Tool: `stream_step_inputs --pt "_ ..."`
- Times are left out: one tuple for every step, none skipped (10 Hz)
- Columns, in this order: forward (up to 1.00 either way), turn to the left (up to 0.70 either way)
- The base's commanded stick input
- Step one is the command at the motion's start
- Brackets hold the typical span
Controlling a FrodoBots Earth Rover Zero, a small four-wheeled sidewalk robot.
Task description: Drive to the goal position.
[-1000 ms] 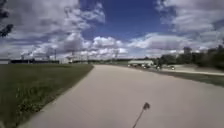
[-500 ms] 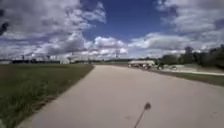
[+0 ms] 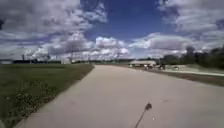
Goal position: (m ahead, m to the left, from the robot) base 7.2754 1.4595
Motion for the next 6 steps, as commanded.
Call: stream_step_inputs --pt "1.0 0.0" --pt "1.0 0.0" --pt "1.0 0.0" --pt "1.0 0.0" --pt "1.0 0.0" --pt "1.0 0.0"
